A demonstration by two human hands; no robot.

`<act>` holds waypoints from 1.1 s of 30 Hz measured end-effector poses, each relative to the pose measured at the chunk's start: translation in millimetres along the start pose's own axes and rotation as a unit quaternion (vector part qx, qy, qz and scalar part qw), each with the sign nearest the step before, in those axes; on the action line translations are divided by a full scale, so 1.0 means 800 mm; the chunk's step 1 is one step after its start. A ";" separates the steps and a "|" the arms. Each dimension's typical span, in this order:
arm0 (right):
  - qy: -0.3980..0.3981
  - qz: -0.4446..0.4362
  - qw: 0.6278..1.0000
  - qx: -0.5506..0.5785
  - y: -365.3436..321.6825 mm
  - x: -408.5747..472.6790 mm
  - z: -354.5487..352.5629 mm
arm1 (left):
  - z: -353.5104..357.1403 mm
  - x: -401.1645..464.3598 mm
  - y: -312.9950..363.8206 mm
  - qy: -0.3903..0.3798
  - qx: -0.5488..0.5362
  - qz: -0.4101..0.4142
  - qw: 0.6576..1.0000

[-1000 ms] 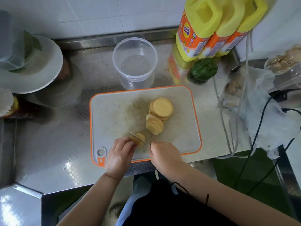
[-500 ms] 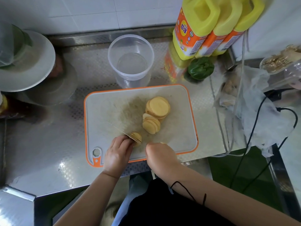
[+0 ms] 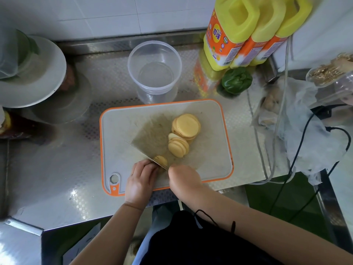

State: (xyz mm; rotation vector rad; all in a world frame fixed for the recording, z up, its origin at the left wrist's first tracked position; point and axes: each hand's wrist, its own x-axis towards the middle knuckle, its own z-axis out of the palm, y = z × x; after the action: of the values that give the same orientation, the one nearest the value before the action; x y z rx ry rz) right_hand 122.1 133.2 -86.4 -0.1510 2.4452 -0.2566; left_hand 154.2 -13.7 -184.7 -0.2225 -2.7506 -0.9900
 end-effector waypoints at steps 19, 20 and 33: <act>0.003 0.025 0.998 0.050 0.000 0.005 0.016 | -0.050 0.170 0.099 -0.548 0.291 0.061 0.782; 0.006 0.024 0.998 0.051 0.000 0.005 0.015 | -0.048 0.171 0.100 -0.553 0.293 0.064 0.777; 0.095 -0.021 0.993 0.072 0.014 -0.028 -0.010 | -0.097 0.142 0.092 -0.063 0.006 0.136 0.989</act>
State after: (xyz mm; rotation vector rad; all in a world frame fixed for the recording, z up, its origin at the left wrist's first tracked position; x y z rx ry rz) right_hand 133.8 149.0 -68.7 -0.1197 2.6019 -0.4833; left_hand 70.9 0.5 -53.0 -0.6599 -2.7377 -0.9126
